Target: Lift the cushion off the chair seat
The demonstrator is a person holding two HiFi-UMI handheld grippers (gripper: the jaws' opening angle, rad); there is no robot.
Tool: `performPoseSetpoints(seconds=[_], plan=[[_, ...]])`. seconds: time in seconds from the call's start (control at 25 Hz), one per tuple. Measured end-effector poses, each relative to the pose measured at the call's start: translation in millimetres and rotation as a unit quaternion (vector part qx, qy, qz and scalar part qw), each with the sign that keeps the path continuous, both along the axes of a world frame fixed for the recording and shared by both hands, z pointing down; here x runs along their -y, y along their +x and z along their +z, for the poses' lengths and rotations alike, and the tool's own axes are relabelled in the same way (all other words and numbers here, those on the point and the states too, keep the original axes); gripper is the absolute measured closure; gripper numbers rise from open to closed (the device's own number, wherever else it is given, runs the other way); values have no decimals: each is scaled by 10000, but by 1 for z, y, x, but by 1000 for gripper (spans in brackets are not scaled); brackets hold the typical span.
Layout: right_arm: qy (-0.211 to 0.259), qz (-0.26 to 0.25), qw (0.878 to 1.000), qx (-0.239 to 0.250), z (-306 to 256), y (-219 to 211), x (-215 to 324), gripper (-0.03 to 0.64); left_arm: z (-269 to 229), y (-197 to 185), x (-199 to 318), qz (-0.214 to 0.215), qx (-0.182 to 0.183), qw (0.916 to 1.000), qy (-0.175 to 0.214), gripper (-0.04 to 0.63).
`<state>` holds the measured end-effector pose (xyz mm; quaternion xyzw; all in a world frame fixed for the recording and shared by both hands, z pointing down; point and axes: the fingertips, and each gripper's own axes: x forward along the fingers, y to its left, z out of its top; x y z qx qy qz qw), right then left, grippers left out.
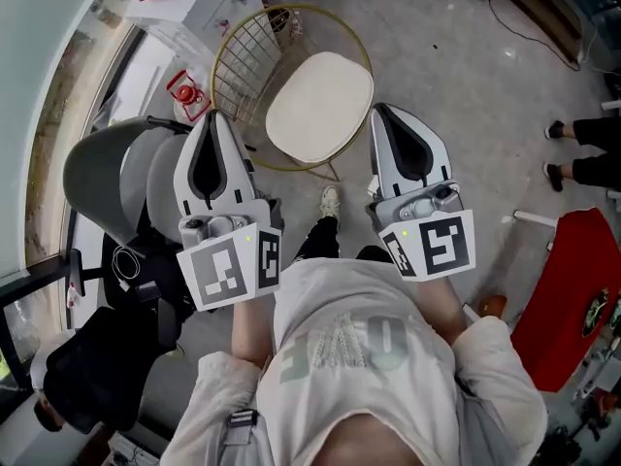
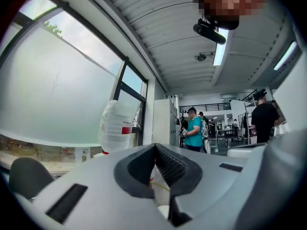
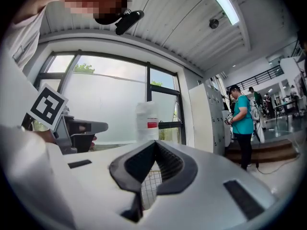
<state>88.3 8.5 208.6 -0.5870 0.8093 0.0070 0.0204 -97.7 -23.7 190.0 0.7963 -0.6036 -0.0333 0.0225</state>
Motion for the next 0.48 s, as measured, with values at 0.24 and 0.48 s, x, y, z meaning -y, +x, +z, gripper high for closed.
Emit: performPoseSetpoints(seconds=[0.24, 0.48], plan=[[-79, 62, 9997, -205, 1, -3, 43, 603, 9, -8, 45, -52, -262, 9996, -76, 583], [105, -118, 9994, -315, -16, 5, 69, 603, 5, -3, 68, -199, -281, 9994, -50, 583]])
